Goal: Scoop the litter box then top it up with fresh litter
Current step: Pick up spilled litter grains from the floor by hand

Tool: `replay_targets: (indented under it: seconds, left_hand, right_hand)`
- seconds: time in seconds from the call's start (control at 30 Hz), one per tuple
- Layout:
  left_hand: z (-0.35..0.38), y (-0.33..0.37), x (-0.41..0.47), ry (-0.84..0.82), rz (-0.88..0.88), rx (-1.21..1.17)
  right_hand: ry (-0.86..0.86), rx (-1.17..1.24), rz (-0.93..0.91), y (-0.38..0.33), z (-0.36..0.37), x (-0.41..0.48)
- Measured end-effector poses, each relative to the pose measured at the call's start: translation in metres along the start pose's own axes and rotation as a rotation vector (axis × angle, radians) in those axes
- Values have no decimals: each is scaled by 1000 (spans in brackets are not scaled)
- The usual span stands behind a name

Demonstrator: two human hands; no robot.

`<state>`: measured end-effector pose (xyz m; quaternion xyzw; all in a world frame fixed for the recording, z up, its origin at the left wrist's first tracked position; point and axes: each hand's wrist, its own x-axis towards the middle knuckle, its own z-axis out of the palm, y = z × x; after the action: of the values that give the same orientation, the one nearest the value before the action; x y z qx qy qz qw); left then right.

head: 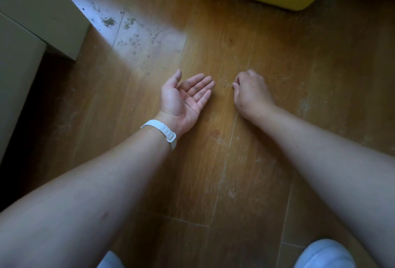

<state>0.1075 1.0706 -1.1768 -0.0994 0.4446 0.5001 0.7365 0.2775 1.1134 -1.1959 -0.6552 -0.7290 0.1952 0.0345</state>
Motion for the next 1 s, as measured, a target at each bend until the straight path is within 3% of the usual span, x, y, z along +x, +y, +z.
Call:
replay_targets:
  seconds: [0.2, 0.37, 0.57, 0.7, 0.83, 1.0]
  left_hand:
    - [-2, -2, -2, 4, -3, -2]
    - [0, -7, -3, 5, -12, -8]
    - [5, -8, -9, -35, -68, -37]
    - [4, -2, -7, -23, -35, -73]
    - [1, 4, -7, -13, -20, -35]
    - [1, 2, -8, -5, -27, -16]
  right_hand:
    - [-18, 55, 16, -4, -7, -3]
    - [41, 226, -127, -34, -18, -27]
    - [-13, 342, -318, -66, -7, -54]
    - [63, 401, -273, -57, -8, -47]
    - [157, 314, -155, -26, -12, -31]
    - [81, 174, -34, 18, -9, -16]
